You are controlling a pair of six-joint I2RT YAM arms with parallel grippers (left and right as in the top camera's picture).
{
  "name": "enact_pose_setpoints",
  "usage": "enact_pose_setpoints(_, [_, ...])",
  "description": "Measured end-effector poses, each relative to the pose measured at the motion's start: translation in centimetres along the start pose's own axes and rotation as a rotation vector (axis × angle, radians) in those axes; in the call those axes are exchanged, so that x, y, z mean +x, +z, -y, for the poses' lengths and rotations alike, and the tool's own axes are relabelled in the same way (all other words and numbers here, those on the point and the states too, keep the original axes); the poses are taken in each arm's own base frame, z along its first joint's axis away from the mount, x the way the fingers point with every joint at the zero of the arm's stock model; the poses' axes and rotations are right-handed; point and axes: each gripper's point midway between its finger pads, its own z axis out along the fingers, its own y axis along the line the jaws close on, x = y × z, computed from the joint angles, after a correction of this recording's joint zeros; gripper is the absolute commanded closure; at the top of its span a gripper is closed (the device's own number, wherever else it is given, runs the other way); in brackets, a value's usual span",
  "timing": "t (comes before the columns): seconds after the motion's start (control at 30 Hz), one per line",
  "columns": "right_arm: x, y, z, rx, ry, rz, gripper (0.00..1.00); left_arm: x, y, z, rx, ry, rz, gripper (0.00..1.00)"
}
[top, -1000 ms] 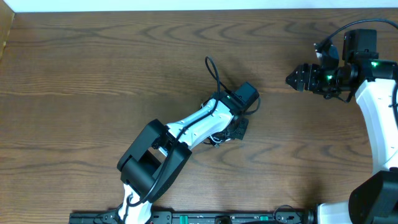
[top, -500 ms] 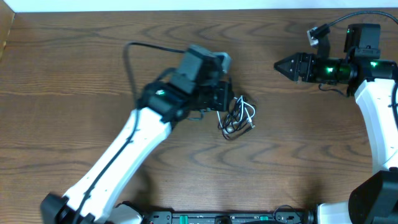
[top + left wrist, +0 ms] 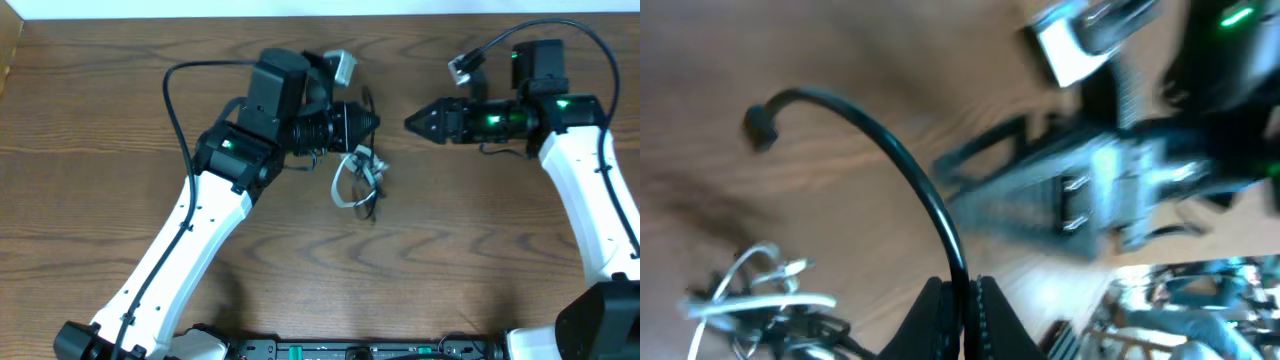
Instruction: Untangle cables
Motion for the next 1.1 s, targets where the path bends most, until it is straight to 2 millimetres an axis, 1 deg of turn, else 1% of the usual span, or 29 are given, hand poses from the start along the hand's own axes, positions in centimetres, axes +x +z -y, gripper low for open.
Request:
enact_pose_setpoints(0.07, [0.3, 0.6, -0.2, 0.022, -0.012, -0.014, 0.36, -1.4, -0.3, 0.9, 0.055, 0.003, 0.044, 0.93])
enact_pose_setpoints(0.2, [0.5, 0.7, 0.2, 0.048, -0.019, -0.019, 0.36, -2.9, -1.0, 1.6, 0.099, -0.02, 0.092, 0.93])
enact_pose_setpoints(0.23, [0.5, 0.7, 0.2, 0.052, -0.028, -0.019, 0.38, -3.1, -1.2, 1.7, 0.104, -0.025, 0.1, 0.93])
enact_pose_setpoints(0.33, [0.6, 0.7, 0.3, 0.057, -0.065, -0.024, 0.39, -4.9, -3.1, 2.6, 0.133, -0.042, 0.175, 0.93])
enact_pose_setpoints(0.43, [0.9, 0.9, 0.0, 0.047, -0.121, -0.038, 0.37, -5.8, -4.4, 3.2, 0.15, -0.057, 0.219, 0.93])
enact_pose_setpoints(0.63, [2.2, 2.5, -2.5, -0.016, -0.289, -0.09, 0.32, -6.9, -4.9, 2.4, 0.13, -0.168, 0.267, 0.93])
enact_pose_setpoints(0.8, [3.1, 3.4, -3.8, -0.047, -0.415, -0.117, 0.32, -8.1, -5.1, 1.0, 0.072, -0.29, 0.34, 0.93])
enact_pose_setpoints(0.87, [3.0, 3.6, -4.1, -0.054, -0.452, -0.112, 0.37, -8.4, -5.3, 0.6, 0.057, -0.329, 0.363, 0.93])
enact_pose_setpoints(0.93, [2.6, 3.8, -4.1, -0.056, -0.48, -0.1, 0.45, -8.6, -5.3, 0.3, 0.049, -0.355, 0.377, 0.93])
enact_pose_setpoints(1.0, [2.4, 4.1, -3.9, -0.057, -0.492, -0.097, 0.47, -8.7, -5.4, 0.2, 0.047, -0.368, 0.383, 0.93])
enact_pose_setpoints(1.1, [2.5, 5.2, -3.3, -0.062, -0.491, -0.114, 0.45, -8.7, -5.4, 0.2, 0.051, -0.401, 0.385, 0.92])
